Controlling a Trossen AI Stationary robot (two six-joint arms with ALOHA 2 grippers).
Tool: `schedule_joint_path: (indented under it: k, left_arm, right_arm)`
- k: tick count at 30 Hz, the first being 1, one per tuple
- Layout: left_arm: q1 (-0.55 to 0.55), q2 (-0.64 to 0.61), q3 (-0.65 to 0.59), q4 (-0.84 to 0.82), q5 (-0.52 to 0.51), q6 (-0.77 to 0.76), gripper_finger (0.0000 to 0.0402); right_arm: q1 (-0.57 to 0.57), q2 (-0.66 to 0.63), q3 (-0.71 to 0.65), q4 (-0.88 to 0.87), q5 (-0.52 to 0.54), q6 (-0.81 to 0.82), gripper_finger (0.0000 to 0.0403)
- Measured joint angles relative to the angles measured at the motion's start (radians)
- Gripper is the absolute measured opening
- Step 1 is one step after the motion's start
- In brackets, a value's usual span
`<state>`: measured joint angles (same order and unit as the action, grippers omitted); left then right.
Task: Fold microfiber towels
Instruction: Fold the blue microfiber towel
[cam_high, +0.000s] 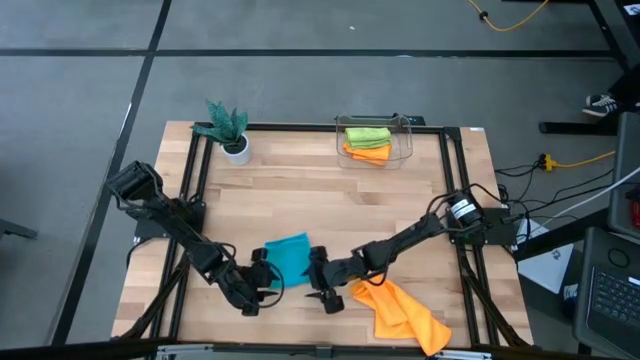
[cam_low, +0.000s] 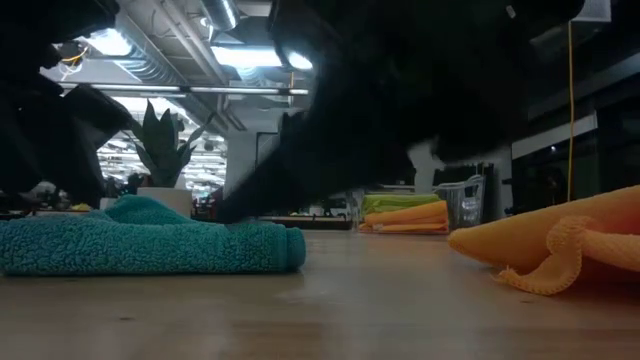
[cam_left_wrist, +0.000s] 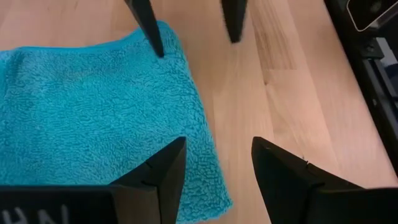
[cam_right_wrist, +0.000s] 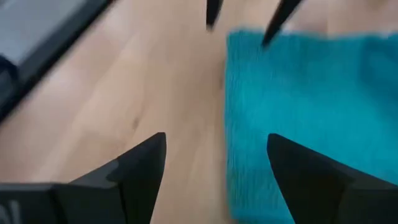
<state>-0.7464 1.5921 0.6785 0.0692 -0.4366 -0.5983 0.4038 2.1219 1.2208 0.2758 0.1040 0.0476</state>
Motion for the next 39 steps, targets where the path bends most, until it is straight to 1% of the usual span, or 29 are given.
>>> schedule_joint_path:
  k: [5,10,17,25,39]
  left_arm:
    - [0.000,0.004,0.000,0.001,-0.001,0.000,0.0175]
    - [0.000,0.041,0.001,0.002,0.000,-0.015,0.0175]
    - [0.000,0.095,0.001,0.000,-0.001,-0.028,0.0175]
    - [-0.001,0.143,0.005,0.015,-0.007,-0.043,0.0175]
    - [-0.002,0.145,0.003,-0.008,0.033,-0.049,0.0175]
  right_arm:
    - [0.000,0.000,0.000,-0.035,0.000,-0.005,0.0282]
    - [0.000,0.000,0.000,-0.045,0.000,-0.003,0.0282]
    - [0.000,0.001,0.000,-0.140,0.000,0.053,0.0281]
    - [0.000,0.043,0.005,-0.093,0.008,0.047,0.0268]
    - [0.000,0.048,0.005,-0.127,0.030,0.049,0.0267]
